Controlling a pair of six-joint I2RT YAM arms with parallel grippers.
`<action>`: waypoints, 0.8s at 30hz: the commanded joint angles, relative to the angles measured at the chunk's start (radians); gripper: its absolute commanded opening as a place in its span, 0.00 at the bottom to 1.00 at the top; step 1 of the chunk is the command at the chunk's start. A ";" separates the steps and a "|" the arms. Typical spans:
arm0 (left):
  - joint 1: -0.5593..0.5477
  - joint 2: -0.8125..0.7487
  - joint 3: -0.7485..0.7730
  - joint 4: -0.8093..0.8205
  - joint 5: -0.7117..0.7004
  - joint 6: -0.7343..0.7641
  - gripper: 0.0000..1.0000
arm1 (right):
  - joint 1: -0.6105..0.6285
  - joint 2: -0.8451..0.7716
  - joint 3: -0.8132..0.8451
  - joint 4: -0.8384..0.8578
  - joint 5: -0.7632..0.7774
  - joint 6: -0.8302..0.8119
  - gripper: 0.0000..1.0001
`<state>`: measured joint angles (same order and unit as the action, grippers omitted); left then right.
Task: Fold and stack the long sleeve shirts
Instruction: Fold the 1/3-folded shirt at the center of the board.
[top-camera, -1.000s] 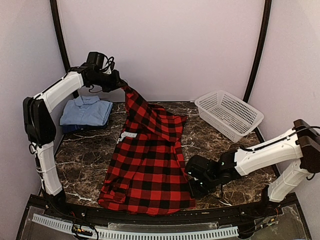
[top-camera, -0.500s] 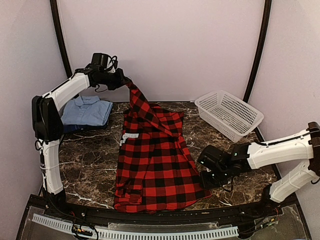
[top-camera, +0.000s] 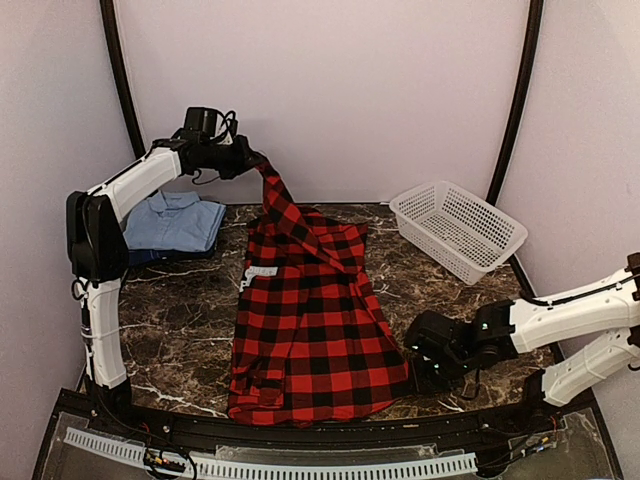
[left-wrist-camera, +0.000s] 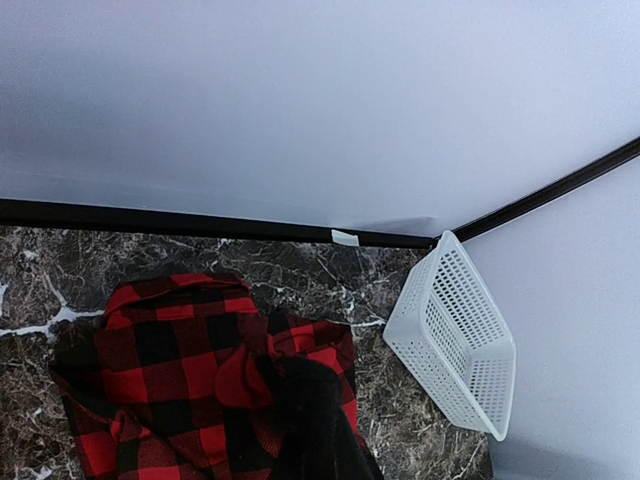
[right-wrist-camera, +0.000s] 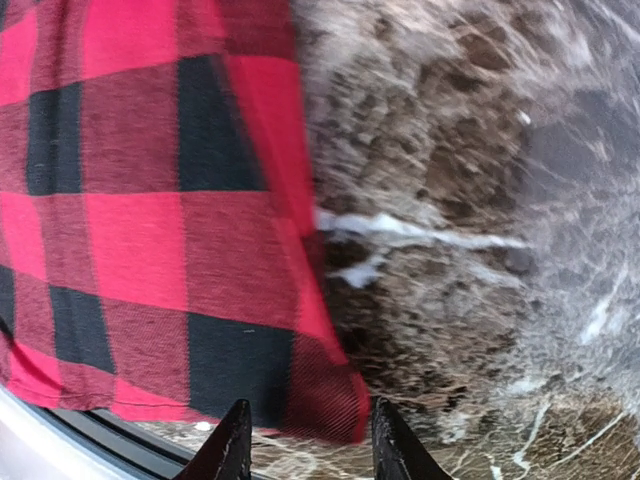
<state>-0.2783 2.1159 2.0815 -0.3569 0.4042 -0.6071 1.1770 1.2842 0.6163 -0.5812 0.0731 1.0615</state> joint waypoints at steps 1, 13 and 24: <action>0.005 -0.019 0.032 0.035 0.017 -0.005 0.00 | 0.010 -0.034 -0.038 -0.031 0.041 0.084 0.37; 0.005 -0.017 0.050 0.029 0.015 -0.002 0.00 | 0.017 0.002 -0.011 0.063 0.052 0.063 0.19; 0.011 -0.015 0.116 0.021 -0.008 0.029 0.00 | 0.106 0.093 0.258 -0.062 0.130 -0.055 0.00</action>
<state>-0.2783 2.1159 2.1403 -0.3481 0.4065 -0.6075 1.2343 1.3445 0.7750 -0.6006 0.1596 1.0817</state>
